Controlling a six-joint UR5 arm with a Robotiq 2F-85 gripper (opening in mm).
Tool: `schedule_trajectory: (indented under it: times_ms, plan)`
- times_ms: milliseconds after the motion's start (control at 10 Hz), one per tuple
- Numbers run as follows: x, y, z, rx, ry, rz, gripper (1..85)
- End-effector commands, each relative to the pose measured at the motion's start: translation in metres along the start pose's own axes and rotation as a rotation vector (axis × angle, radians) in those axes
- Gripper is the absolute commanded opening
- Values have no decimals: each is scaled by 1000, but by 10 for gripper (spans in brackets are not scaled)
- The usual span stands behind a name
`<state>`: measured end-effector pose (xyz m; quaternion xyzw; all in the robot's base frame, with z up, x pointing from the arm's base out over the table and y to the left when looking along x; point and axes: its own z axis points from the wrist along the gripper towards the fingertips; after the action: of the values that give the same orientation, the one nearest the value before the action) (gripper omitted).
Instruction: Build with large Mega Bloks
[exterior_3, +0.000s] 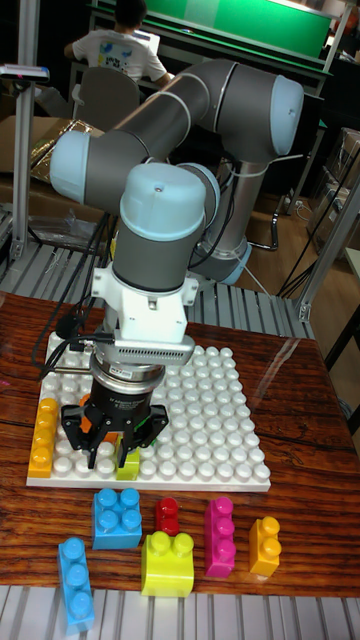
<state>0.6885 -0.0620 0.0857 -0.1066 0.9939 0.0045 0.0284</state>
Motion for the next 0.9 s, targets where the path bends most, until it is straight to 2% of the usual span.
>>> schedule_trajectory:
  times_ms: [0,300,600,800]
  plan:
    - [-10,2,0,-16,-31,10,447]
    - [-16,2,0,-18,-52,8,460]
    - [-12,9,0,-46,-37,-6,473]
    - [-11,16,-1,-72,-32,-2,550]
